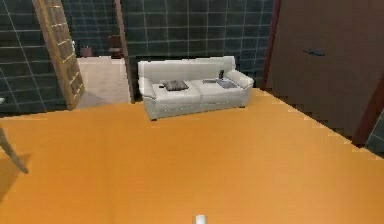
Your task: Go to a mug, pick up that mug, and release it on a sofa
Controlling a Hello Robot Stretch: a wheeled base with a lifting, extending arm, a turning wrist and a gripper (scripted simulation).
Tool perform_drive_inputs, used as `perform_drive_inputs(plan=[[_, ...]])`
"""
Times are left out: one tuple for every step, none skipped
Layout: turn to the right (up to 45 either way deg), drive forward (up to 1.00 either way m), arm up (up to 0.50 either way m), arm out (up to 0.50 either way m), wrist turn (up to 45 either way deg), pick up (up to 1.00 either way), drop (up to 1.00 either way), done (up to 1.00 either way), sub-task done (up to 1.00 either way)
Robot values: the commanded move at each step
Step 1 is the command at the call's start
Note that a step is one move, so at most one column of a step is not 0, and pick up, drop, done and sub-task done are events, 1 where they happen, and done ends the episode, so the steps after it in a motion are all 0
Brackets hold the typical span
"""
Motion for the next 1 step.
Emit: perform_drive_inputs(plan=[[9.0, 0.00, 0.00, 0.00, 0.0, 0.00, 0.00, 0.00, 0.00]])
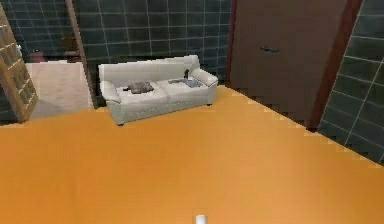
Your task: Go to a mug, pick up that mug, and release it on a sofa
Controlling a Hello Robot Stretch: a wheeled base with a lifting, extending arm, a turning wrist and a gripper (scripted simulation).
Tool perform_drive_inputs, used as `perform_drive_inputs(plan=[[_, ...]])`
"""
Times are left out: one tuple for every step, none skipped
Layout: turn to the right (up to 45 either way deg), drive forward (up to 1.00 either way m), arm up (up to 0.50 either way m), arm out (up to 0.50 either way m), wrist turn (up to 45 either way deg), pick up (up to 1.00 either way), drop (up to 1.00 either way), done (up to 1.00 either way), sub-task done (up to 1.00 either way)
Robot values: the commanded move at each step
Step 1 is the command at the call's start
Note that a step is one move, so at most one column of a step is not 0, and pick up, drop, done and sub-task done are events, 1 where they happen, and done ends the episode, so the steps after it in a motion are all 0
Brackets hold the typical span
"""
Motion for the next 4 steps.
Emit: perform_drive_inputs(plan=[[0.0, 1.00, 0.00, 0.00, 0.0, 0.00, 0.00, 0.00, 0.00], [0.0, 1.00, 0.00, 0.00, 0.0, 0.00, 0.00, 0.00, 0.00], [12.0, 0.00, 0.00, 0.00, 0.0, 0.00, 0.00, 0.00, 0.00], [0.0, 0.15, 0.00, 0.00, 0.0, 0.00, 0.00, 0.00, 0.00]])
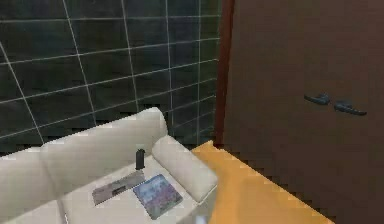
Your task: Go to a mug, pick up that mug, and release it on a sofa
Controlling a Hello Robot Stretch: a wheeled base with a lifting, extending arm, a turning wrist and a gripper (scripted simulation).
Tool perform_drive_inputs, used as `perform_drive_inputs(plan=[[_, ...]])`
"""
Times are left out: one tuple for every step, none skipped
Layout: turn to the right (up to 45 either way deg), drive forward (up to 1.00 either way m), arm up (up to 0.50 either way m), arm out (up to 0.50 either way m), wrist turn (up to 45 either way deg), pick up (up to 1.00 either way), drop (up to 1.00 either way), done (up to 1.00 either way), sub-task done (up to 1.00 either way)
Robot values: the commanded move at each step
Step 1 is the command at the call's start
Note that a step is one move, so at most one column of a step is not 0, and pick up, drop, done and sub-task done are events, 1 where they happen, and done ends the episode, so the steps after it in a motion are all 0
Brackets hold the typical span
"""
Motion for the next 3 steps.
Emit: perform_drive_inputs(plan=[[-45.0, 0.00, 0.00, 0.00, 0.0, 0.00, 0.00, 0.00, 0.00], [-45.0, 0.00, 0.00, 0.00, 0.0, 0.00, 0.00, 0.00, 0.00], [-45.0, 0.00, 0.00, 0.00, 0.0, 0.00, 0.00, 0.00, 0.00]])
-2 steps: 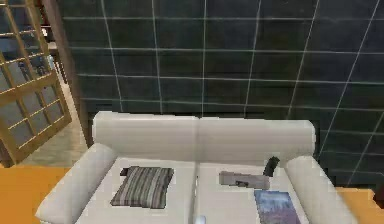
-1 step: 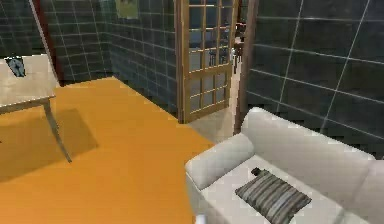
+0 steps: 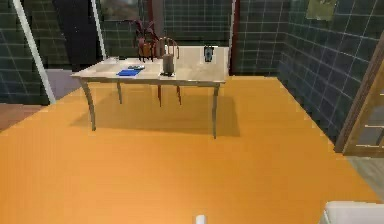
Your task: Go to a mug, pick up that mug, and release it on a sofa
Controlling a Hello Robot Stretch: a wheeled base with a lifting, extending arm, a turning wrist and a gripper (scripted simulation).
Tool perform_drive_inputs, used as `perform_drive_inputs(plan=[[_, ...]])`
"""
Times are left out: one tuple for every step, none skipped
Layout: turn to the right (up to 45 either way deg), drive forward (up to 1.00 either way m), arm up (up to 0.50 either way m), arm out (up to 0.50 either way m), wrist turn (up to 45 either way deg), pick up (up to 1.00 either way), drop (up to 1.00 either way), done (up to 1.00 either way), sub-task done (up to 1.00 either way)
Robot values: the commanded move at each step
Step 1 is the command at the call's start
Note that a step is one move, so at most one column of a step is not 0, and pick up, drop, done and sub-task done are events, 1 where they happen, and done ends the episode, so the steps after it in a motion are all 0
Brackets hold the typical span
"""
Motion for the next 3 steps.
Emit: perform_drive_inputs(plan=[[-33.0, 0.00, 0.00, 0.00, 0.0, 0.00, 0.00, 0.00, 0.00], [45.0, 0.00, 0.00, 0.00, 0.0, 0.00, 0.00, 0.00, 0.00], [45.0, 0.00, 0.00, 0.00, 0.0, 0.00, 0.00, 0.00, 0.00]])
